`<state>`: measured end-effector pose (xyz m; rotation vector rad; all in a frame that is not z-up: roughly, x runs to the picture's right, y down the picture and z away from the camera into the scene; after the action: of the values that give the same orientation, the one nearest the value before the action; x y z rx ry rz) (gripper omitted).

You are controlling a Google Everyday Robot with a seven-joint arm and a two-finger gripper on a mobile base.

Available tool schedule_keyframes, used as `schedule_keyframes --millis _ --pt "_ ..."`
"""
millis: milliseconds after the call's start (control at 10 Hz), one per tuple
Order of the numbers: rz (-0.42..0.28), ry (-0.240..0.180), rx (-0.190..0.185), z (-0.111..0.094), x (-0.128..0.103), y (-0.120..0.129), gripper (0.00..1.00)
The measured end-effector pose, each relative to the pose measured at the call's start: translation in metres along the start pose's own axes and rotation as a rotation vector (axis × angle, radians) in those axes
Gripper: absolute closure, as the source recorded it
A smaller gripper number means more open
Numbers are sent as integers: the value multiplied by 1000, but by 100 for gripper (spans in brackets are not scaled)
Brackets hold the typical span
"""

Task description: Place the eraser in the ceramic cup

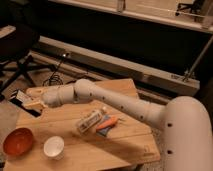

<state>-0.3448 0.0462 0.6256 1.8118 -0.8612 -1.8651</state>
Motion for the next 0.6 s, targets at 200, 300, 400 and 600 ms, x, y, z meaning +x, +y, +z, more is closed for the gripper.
schedule_keyframes --millis 200,300,400,600 --pt "0 0 -1 0 0 0 100" --pt "-1 -5 1 -1 -2 1 100" --pt "-1 -15 -1 -4 -7 3 100" --pt "-2 -16 -1 -5 -7 3 100"
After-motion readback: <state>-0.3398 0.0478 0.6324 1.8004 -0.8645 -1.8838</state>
